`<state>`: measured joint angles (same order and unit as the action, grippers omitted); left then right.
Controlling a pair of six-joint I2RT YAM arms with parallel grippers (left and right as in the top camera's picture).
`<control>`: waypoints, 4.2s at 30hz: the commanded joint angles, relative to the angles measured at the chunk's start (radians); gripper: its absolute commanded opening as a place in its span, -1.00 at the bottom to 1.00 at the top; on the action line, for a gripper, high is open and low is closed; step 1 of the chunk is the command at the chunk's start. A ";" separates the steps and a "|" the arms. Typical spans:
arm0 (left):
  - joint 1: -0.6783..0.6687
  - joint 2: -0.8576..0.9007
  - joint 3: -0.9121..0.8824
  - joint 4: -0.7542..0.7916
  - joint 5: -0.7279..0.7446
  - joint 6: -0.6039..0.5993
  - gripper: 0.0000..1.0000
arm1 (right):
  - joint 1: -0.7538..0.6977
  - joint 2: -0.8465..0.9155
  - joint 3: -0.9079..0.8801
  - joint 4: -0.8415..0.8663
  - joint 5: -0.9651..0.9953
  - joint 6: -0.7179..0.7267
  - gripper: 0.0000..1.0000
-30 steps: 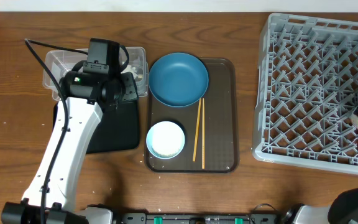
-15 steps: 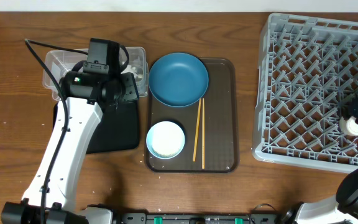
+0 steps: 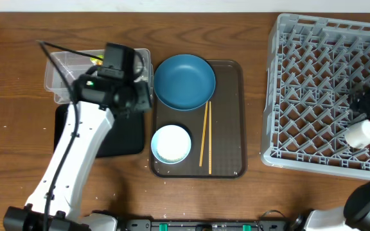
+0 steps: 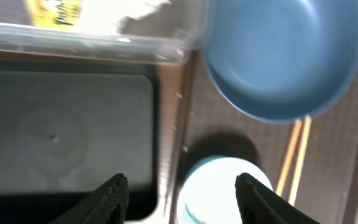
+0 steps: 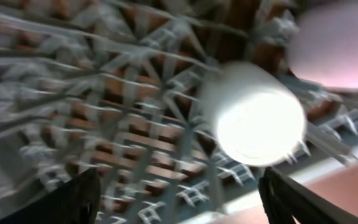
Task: Sort waste into correct bins and load items into the dishwasher rack
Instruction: 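Grasp the blue plate rim with the right gripper, then carry the blue plate right and set it in the dish rack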
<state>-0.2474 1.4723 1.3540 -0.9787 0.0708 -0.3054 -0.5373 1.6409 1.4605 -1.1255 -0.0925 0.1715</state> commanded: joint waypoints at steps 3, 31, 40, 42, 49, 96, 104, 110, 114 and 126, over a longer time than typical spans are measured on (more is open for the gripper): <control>-0.120 0.024 -0.042 -0.007 0.000 0.016 0.17 | 0.091 -0.056 0.028 0.043 -0.134 -0.039 0.60; -0.220 0.057 -0.101 0.019 -0.001 -0.052 0.16 | 0.919 0.331 0.027 0.613 -0.043 0.124 0.26; -0.220 0.057 -0.101 0.019 -0.001 -0.052 0.17 | 0.952 0.445 0.027 0.661 0.006 0.205 -0.53; -0.220 0.057 -0.101 0.019 -0.001 -0.052 0.16 | 0.949 0.455 0.027 0.662 0.010 0.224 -0.55; -0.220 0.057 -0.101 0.019 -0.001 -0.052 0.16 | 0.949 0.475 0.027 0.665 0.011 0.225 -0.92; -0.220 0.057 -0.101 0.023 -0.001 -0.063 0.16 | 0.137 0.244 0.130 1.093 1.122 -0.742 -0.97; -0.220 0.057 -0.101 0.023 -0.001 -0.074 0.16 | 0.167 0.337 0.129 1.102 1.162 -0.741 -0.98; -0.220 0.057 -0.101 0.023 -0.001 -0.074 0.16 | 0.218 0.346 0.127 1.040 1.158 -0.671 -0.97; -0.220 0.057 -0.101 0.023 -0.001 -0.074 0.17 | 0.242 0.346 0.127 1.030 1.134 -0.671 -0.96; -0.220 0.057 -0.101 0.023 -0.001 -0.074 0.16 | 0.290 0.346 0.127 0.798 1.131 -0.511 -0.30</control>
<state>-0.4679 1.5318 1.2514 -0.9535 0.0753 -0.3698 -0.2634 1.9743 1.5883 -0.3035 1.0451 -0.4374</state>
